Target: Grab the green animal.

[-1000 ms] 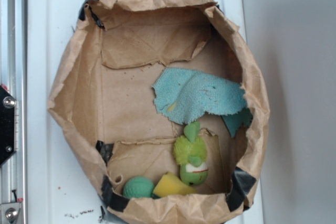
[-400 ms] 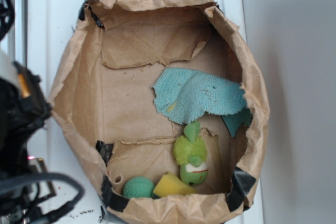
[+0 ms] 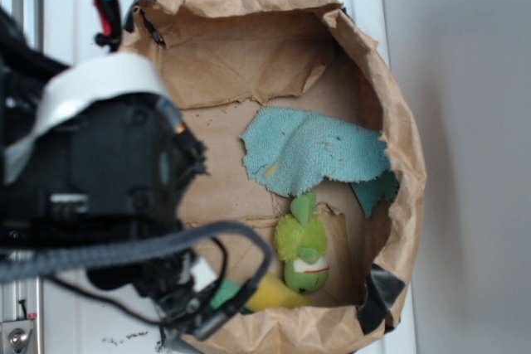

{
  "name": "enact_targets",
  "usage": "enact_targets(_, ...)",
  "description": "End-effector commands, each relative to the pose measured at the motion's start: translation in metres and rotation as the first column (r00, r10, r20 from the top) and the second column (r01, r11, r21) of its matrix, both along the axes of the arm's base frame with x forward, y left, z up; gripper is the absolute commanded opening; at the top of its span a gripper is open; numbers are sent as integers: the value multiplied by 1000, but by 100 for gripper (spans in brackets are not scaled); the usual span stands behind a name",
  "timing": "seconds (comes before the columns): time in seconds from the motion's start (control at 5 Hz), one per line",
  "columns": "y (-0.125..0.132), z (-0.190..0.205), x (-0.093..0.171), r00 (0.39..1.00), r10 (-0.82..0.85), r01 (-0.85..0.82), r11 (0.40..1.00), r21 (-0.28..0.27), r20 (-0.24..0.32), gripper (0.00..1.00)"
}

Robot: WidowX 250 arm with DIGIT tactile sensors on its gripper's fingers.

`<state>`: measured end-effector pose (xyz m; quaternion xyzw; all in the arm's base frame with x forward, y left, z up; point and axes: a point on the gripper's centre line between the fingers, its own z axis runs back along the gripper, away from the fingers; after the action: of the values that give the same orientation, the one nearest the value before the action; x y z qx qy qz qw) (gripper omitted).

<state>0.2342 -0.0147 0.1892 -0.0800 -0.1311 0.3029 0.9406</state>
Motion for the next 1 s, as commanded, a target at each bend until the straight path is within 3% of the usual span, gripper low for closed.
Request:
enact_targets(0.0,22,-11,47,990,129,-130,991,20,47,100)
enact_targets(0.2,18,-13,61,991,133,-133,987,88,3,100)
enact_targets(0.8,18,-13,61,991,133,-133,987,88,3,100)
